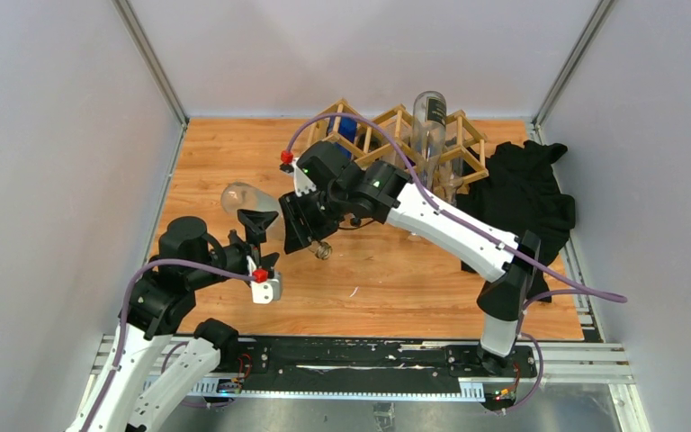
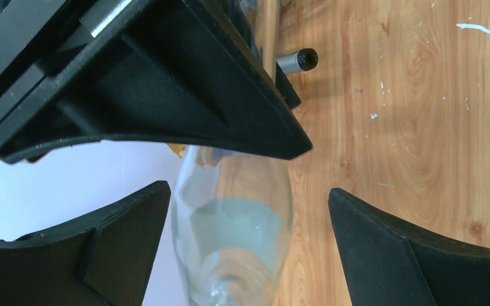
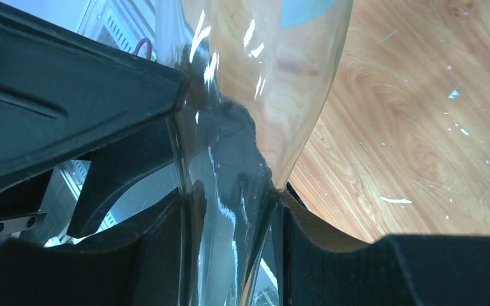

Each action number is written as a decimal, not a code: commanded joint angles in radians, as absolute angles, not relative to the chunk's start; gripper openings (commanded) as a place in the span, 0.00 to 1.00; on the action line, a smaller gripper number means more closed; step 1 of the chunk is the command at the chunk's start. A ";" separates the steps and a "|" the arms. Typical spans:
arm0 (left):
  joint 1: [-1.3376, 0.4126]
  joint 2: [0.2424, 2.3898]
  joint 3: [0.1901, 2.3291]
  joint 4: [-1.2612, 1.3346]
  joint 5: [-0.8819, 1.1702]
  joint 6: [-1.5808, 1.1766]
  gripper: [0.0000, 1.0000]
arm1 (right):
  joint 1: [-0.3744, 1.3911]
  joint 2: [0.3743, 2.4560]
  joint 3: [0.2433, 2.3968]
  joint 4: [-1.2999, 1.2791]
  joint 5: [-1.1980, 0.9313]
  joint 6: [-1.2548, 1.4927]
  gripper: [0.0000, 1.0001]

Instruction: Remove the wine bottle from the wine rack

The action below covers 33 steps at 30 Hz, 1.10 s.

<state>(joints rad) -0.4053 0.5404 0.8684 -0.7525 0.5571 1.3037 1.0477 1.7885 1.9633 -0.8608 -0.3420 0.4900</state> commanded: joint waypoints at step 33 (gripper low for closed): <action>-0.416 0.509 0.694 -0.501 0.512 1.266 0.00 | 1.044 1.736 1.837 -0.555 -0.592 0.560 0.54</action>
<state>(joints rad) -0.4084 0.5205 0.7158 -0.6731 0.5186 1.2720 1.0603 1.8301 1.8519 -0.6842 -0.5529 0.5552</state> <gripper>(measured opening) 0.760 0.542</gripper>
